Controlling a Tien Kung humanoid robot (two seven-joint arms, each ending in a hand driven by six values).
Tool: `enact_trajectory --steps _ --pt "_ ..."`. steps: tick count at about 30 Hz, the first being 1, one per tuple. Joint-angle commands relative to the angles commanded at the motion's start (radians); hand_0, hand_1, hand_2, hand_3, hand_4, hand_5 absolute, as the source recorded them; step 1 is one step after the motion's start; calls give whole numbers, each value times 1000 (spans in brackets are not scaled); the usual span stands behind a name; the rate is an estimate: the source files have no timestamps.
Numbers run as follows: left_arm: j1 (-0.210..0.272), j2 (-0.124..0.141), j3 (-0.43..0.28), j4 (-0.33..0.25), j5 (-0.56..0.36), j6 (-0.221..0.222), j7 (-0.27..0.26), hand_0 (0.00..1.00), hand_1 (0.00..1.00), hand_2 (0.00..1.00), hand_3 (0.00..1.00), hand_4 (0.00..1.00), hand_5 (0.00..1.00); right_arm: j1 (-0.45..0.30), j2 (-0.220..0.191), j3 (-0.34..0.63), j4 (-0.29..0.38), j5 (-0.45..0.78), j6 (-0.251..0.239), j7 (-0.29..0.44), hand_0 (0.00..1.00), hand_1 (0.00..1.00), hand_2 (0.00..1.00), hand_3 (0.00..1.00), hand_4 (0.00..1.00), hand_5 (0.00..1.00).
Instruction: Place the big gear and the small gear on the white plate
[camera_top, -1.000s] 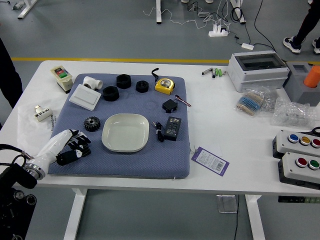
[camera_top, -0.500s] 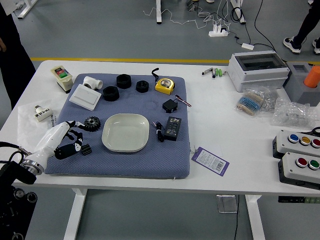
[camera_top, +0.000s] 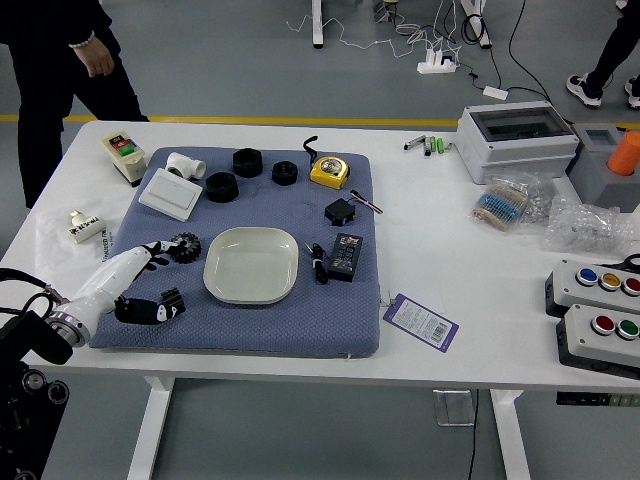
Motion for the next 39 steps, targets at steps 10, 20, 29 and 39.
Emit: enact_trajectory --steps 10,20,29,39 --pt "0 -9 4 65 0 58 13 539 668 739 804 875 2 -2 2 -2 0 3 0 0 683 688 724 560 790 678" --pt "4 -23 -3 97 0 95 31 423 531 581 655 533 2 -6 2 -7 0 4 1 0 684 688 724 561 790 677" --pt "2 -24 7 102 0 104 39 397 497 544 629 445 2 -7 2 -7 1 3 1 0 683 688 725 560 790 677" --pt "2 -24 8 102 0 101 36 373 473 518 609 412 2 -5 2 -4 0 3 1 0 683 689 724 560 790 678"
